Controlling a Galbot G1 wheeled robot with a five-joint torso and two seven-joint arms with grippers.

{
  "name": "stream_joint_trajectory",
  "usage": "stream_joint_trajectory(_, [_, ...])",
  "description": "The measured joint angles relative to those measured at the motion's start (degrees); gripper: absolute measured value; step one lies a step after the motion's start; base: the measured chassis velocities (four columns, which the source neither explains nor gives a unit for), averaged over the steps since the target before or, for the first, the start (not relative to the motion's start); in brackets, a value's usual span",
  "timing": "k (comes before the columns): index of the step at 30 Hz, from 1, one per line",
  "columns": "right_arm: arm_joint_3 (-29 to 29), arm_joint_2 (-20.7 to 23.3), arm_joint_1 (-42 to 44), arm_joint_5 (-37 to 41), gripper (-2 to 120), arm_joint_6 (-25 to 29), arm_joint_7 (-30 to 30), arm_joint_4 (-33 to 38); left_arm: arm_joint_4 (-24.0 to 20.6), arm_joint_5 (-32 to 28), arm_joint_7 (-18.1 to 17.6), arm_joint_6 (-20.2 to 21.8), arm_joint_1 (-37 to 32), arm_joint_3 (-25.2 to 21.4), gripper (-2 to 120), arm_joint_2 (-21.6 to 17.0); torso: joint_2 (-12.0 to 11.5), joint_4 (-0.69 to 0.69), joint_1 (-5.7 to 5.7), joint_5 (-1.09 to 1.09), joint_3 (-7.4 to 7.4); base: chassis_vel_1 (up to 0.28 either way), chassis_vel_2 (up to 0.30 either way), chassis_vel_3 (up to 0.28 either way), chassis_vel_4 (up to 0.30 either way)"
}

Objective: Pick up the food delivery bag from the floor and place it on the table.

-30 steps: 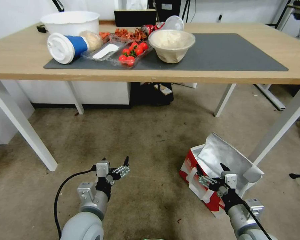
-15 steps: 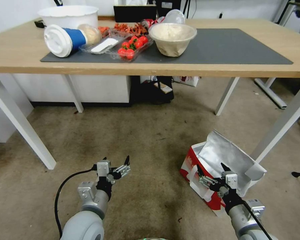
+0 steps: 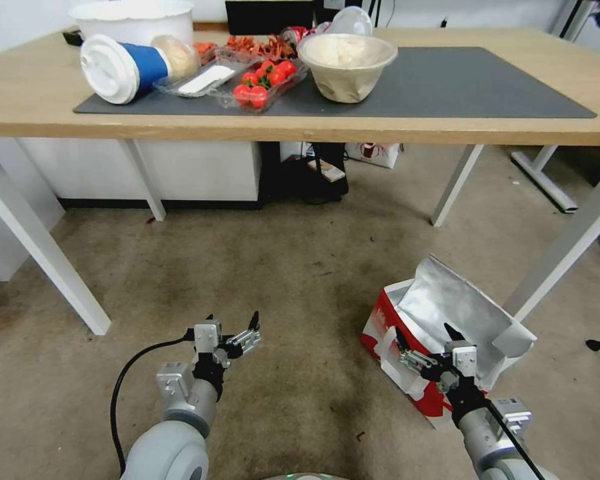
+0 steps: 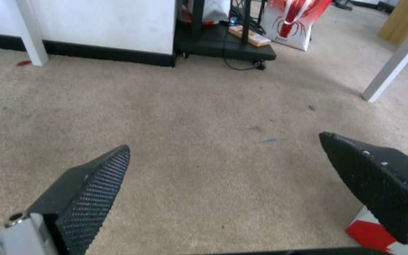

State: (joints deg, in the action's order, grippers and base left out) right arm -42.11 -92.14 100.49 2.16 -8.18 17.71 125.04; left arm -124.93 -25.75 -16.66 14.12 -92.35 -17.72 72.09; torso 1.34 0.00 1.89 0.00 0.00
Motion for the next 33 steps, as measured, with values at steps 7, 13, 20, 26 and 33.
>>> stream_joint_trajectory(7, [-0.2,1.0,-0.3,0.6,100,1.0,0.1,-0.2,1.4,0.5,2.8,-2.8,0.0,-0.1,100,-0.3,0.2,-0.01,0.01,0.02,0.00,0.000,0.000,0.000,0.000])
stream_joint_trajectory(13, [-8.2,15.1,-5.0,11.1,100,5.9,6.3,-4.7,2.5,1.2,6.7,-7.7,0.5,-0.2,100,-0.8,0.3,0.00,0.03,-0.01,0.00,0.000,0.000,0.000,0.000])
stream_joint_trajectory(20, [-11.2,32.8,-10.5,24.5,100,7.8,12.9,-17.4,2.7,2.0,6.9,-8.9,-0.2,-0.2,100,-0.7,0.4,0.00,0.05,0.04,0.00,0.000,0.000,0.000,0.000])
stream_joint_trajectory(26, [-8.1,42.5,-16.3,26.2,100,8.0,17.3,-29.5,2.9,2.2,6.8,-9.2,0.0,-0.4,100,-0.5,0.4,0.00,0.06,0.04,0.00,0.000,0.000,0.000,0.000])
stream_joint_trajectory(33, [-5.1,49.7,-21.2,21.7,100,6.6,23.0,-40.5,3.0,2.2,6.5,-9.2,-0.4,-0.6,100,-0.4,0.5,-0.02,0.06,0.02,0.00,0.000,0.000,0.000,0.000])
